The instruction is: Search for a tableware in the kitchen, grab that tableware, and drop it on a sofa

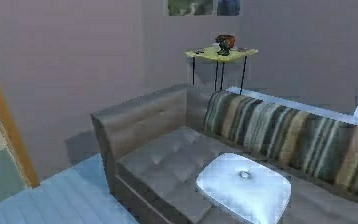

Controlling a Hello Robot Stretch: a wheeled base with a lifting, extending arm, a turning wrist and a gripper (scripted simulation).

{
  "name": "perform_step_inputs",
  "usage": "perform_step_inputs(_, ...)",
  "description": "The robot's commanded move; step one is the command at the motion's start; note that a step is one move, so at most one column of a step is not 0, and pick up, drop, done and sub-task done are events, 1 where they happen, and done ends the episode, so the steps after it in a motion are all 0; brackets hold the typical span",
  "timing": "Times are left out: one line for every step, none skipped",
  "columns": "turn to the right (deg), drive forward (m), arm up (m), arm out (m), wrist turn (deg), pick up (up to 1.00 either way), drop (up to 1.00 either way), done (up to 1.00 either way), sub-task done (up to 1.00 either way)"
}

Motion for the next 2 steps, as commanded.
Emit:
perform_step_inputs(-3.0,0.00,0.00,0.00,0.0,0.00,0.00,0.00,0.00)
perform_step_inputs(6.0,0.00,0.00,0.00,0.0,0.00,0.00,0.00,0.00)
